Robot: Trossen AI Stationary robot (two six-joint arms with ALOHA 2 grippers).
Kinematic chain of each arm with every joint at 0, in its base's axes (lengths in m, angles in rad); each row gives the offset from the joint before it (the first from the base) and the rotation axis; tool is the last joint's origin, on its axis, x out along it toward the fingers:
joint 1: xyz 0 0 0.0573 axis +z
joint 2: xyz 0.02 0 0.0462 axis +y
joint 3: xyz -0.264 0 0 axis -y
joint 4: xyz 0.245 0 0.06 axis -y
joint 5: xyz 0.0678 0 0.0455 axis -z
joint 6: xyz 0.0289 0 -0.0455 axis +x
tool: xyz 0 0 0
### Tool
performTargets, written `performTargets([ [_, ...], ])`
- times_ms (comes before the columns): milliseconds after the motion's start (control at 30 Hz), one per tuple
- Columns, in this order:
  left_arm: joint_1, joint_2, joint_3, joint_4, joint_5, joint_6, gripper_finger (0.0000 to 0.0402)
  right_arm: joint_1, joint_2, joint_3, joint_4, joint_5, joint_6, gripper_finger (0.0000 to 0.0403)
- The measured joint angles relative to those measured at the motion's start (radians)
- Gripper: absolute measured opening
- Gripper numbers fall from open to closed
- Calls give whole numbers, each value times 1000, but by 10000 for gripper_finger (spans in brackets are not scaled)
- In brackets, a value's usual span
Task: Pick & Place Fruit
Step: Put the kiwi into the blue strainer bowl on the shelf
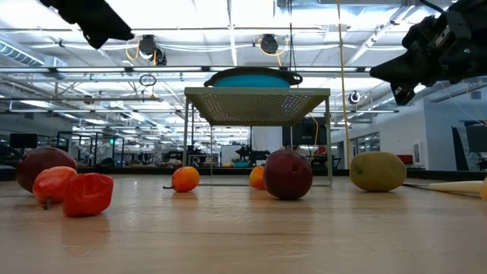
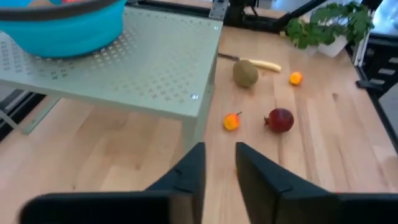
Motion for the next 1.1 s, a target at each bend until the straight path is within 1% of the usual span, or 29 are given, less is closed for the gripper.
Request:
performTargets([
  [67,0,-2,0,-16,1,0,51,0,27,0,29,0,0,0],
  [167,0,-21,0,-25,2,12,14,0,71,0,119,-4,-1,0],
  [233,0,-42,-4,-29,3,17,5,5,101,0,187,-4,-5,0],
  [333,0,-97,-34,-25,12,14,12,29,140,0,276,-4,-19,0],
  [433,0,-161,-80,-15,26,-11,11,61,173,0,327,5,-32,0],
  [533,0,-233,-134,11,34,-21,2,99,202,1,354,46,-34,0],
  [733,0,-363,-229,86,34,-24,7,189,266,29,357,125,-39,0],
  [900,0,-453,-290,135,36,1,6,274,346,100,357,189,-114,0],
  [933,0,-468,-300,141,45,7,6,291,364,118,353,207,-131,0],
  [1100,0,-530,-343,188,107,43,3,367,467,232,291,225,-198,0],
])
